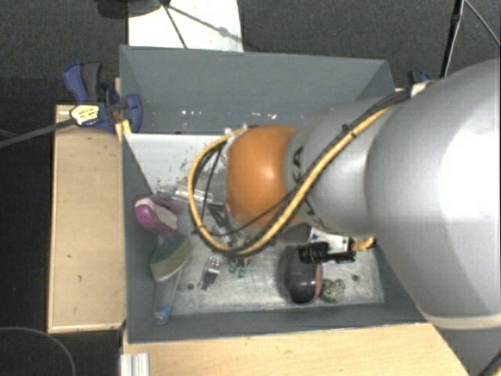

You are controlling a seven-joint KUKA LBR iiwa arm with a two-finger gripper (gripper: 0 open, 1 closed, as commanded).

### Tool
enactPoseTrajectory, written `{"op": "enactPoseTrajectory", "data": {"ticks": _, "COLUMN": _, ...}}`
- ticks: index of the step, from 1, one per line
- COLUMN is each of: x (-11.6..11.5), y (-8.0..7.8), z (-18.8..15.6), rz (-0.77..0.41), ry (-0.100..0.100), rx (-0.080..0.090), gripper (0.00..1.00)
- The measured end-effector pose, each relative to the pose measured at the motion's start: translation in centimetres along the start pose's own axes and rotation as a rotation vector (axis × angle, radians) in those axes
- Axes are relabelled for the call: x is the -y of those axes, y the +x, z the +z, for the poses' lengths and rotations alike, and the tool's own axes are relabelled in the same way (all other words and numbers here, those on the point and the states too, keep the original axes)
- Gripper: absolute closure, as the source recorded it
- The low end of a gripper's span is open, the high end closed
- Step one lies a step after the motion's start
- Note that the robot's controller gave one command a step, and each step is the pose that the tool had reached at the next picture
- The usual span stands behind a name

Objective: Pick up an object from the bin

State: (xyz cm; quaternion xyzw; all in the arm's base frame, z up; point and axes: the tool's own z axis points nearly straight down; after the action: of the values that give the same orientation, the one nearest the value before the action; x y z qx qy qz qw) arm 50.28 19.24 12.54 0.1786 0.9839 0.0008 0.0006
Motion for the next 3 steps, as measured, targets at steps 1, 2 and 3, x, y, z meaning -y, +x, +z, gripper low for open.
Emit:
{"op": "enactPoseTrajectory", "data": {"ticks": 1, "x": -3.5, "y": -2.2, "z": 4.7, "rz": 0.106, "ry": 0.024, "rx": -0.003, "gripper": 0.0}}
{"op": "enactPoseTrajectory", "data": {"ticks": 2, "x": 5.2, "y": -0.8, "z": 5.2, "rz": -0.22, "ry": -0.003, "rx": 0.007, "gripper": 0.0}}
{"op": "enactPoseTrajectory", "data": {"ticks": 3, "x": 12.2, "y": -2.6, "z": 0.6, "rz": -0.204, "ry": 0.003, "rx": 0.005, "gripper": 0.0}}
